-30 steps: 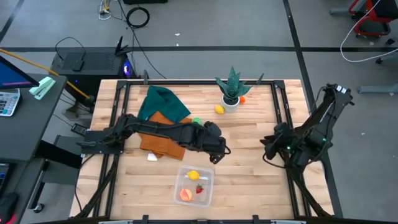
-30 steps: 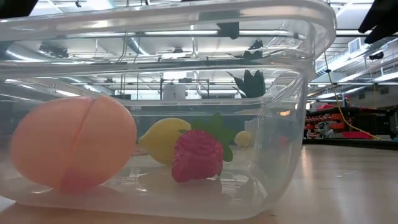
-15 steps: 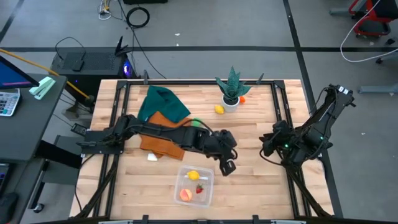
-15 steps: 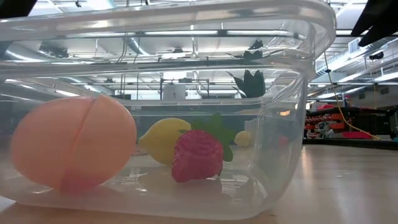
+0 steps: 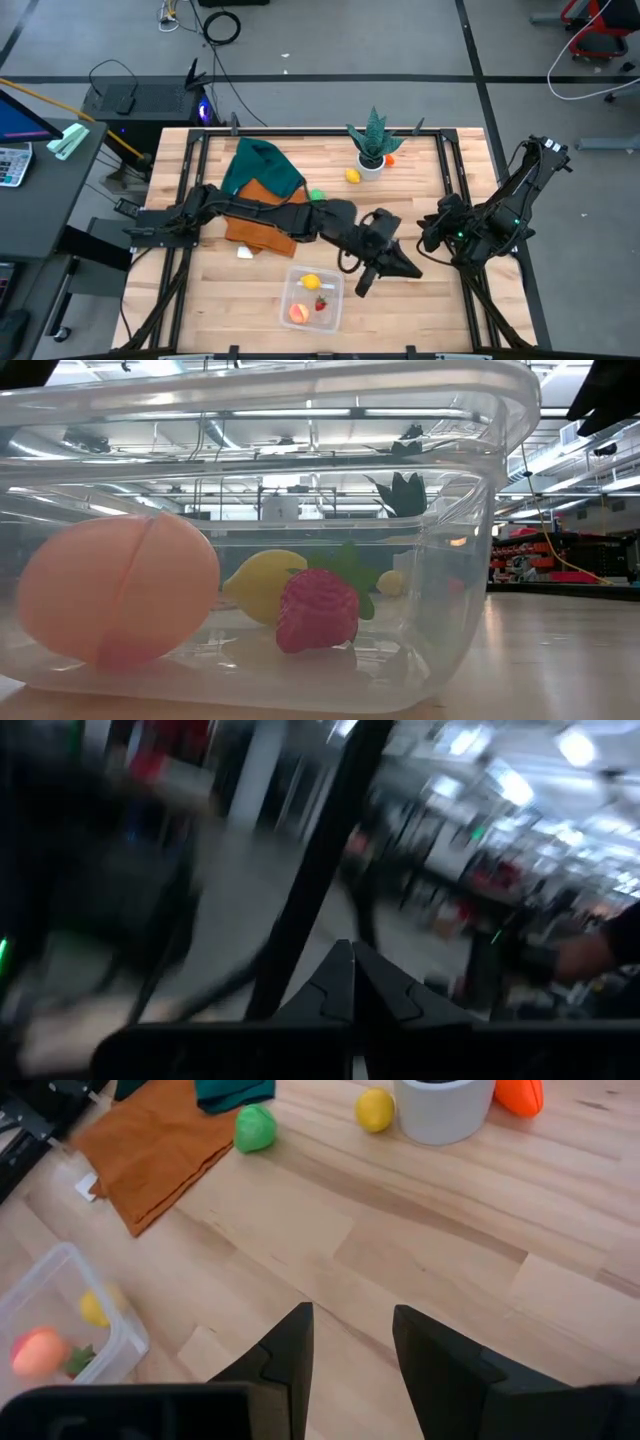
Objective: Pick and placing Produce into tupperware
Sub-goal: Put the green pear into the transparent bin
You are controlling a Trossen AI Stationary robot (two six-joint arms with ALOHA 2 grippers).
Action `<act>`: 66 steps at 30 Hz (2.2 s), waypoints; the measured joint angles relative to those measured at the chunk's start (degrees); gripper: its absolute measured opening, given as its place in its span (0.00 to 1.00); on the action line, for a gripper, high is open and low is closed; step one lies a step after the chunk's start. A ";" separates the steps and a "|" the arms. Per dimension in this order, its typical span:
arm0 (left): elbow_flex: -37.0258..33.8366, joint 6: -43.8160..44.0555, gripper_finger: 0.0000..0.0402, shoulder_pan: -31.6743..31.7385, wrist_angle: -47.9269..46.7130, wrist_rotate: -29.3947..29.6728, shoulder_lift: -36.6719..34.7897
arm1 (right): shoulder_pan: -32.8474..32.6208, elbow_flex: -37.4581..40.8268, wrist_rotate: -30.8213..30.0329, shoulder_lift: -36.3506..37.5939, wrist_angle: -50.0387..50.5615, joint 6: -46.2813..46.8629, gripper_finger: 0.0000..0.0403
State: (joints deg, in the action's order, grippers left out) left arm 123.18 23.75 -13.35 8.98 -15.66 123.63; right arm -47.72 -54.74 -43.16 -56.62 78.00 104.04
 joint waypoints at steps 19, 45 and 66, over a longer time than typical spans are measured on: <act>-64.97 14.55 0.02 11.62 30.13 13.07 -25.06 | -0.04 0.00 2.96 0.00 -1.79 -2.26 0.27; -56.42 -3.63 0.01 40.81 -31.42 -2.66 -36.30 | 9.01 0.00 -2.62 -0.44 -7.57 -4.22 0.27; -38.43 5.70 0.04 35.57 -52.80 7.09 -18.12 | 11.23 0.00 -1.73 -0.44 -9.53 -10.45 0.27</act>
State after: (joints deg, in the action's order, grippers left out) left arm 84.75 29.45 22.21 -43.82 -8.57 105.52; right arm -36.49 -54.74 -44.88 -57.06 68.47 93.58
